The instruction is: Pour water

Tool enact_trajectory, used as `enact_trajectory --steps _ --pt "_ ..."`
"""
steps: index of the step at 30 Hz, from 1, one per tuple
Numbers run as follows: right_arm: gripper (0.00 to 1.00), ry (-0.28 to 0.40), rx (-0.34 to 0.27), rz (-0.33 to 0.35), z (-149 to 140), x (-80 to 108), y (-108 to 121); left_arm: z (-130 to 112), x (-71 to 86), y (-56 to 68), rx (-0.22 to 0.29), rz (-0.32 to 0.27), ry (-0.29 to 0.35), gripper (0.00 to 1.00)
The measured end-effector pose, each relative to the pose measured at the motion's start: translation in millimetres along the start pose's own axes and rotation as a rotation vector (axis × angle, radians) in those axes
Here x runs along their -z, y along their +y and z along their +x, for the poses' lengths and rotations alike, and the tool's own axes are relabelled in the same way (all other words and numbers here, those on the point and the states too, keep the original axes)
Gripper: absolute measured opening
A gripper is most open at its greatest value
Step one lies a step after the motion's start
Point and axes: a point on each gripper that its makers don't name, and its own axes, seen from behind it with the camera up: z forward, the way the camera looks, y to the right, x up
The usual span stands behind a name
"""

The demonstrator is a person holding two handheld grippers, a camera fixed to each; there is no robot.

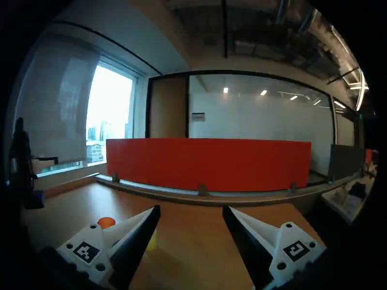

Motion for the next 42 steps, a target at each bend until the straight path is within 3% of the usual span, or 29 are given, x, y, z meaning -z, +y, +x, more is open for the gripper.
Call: enact_trajectory --steps 15,21,27,42 --pt "0.99 -0.02 0.083 0.273 13.2 5.5 -57.6 -13.1 -1.3 27.8 0.027 -0.185 -0.081 0.83" --pt "0.99 -0.049 0.109 0.316 12.5 5.0 -65.3 -14.8 0.0 35.3 -0.01 -0.242 -0.091 0.83" --pt "0.99 -0.073 0.134 0.337 8.0 3.3 -68.0 -14.9 0.4 37.0 -0.045 -0.254 -0.086 0.83" --pt "0.99 -0.155 0.167 0.41 -13.9 -3.4 -79.2 -38.7 -6.3 43.7 -0.009 -0.349 -0.15 0.83"
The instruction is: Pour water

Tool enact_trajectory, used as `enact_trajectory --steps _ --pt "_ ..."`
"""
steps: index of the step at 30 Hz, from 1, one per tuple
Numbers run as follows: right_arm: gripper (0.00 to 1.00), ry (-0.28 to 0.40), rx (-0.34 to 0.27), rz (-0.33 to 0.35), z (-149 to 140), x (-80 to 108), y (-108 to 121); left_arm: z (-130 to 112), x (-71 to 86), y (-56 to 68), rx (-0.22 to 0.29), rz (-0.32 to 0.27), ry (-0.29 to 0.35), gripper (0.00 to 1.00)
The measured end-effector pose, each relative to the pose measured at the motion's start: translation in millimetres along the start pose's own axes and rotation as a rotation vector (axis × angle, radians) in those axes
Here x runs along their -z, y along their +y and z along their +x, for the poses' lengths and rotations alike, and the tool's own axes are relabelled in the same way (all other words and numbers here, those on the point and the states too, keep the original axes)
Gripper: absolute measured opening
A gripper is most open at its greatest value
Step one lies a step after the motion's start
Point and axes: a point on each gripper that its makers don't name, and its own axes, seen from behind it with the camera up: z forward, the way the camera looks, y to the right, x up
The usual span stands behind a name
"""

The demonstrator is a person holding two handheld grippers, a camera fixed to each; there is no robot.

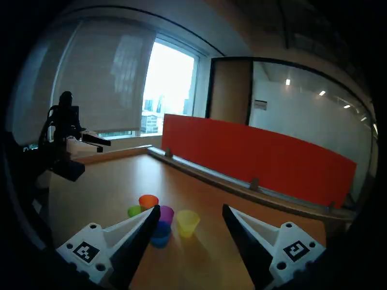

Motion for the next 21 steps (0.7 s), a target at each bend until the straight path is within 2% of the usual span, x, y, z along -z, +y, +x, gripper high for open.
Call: enact_trajectory --steps 12,21 --pt "0.99 -0.063 0.024 0.045 -23.3 -18.4 -12.2 -22.5 -12.8 12.3 -0.046 -0.053 -0.03 0.83" --pt "0.99 -0.108 0.032 0.084 -47.7 -31.8 -22.3 -43.8 -24.6 16.1 -0.048 -0.077 -0.064 0.83"
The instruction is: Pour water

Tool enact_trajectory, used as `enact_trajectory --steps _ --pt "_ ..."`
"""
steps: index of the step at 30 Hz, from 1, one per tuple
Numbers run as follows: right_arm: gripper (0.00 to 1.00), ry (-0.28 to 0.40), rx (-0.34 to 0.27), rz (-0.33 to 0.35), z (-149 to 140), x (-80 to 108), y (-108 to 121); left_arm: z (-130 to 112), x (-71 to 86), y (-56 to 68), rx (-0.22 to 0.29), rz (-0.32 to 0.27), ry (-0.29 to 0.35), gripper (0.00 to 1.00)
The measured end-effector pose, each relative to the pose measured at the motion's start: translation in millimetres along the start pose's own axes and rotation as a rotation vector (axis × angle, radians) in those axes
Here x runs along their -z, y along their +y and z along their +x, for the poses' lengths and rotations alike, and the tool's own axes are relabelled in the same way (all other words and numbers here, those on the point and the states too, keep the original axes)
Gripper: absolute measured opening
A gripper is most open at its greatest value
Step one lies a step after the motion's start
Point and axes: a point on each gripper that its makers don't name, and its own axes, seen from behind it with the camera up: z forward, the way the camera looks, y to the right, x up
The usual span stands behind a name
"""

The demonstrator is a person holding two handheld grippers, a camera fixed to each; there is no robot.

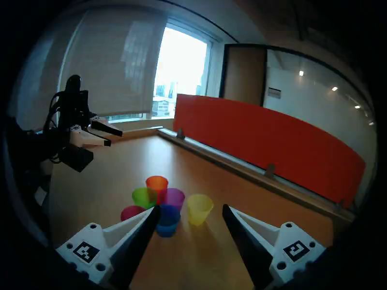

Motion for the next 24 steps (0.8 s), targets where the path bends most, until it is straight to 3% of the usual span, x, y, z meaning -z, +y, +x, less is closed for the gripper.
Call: enact_trajectory --steps 24 --pt "0.99 -0.091 -0.015 0.073 -56.9 -44.7 -14.7 -62.4 -34.7 9.1 -0.001 -0.069 -0.121 0.83"
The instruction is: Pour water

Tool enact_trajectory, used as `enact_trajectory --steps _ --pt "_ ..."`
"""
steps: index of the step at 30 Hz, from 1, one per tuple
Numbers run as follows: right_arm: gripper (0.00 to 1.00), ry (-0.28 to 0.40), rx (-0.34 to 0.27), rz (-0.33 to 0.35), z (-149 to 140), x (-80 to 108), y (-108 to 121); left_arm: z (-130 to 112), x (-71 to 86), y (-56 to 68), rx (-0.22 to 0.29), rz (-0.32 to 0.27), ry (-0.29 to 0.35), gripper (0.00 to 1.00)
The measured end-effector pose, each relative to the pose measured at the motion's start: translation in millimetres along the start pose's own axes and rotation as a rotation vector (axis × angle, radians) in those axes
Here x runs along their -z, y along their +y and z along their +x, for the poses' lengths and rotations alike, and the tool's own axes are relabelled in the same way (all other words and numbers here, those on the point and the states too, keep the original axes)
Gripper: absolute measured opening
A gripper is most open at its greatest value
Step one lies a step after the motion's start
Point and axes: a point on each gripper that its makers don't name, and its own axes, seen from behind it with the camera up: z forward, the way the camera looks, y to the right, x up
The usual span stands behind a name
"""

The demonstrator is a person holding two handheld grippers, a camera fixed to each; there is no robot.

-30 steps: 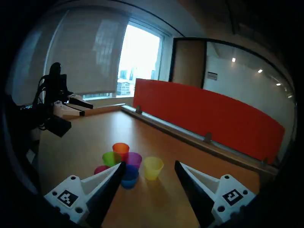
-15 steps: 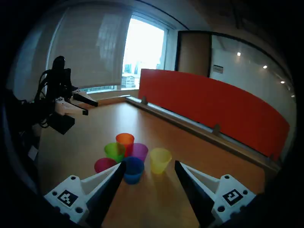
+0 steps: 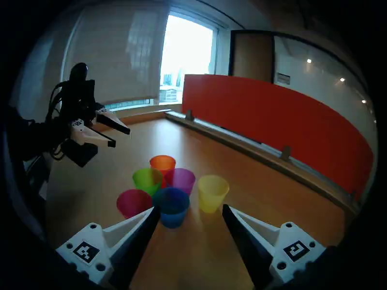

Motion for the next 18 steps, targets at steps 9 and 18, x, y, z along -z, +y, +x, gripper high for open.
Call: enact_trajectory --steps 9,18 --pt "0.99 -0.021 -0.009 0.025 -13.3 -17.2 -4.9 -16.9 -12.7 1.3 0.003 -0.025 -0.036 0.83" --pt "0.99 -0.043 -0.024 0.048 -26.3 -32.6 -7.8 -32.2 -26.0 5.6 -0.01 -0.044 -0.077 0.83"
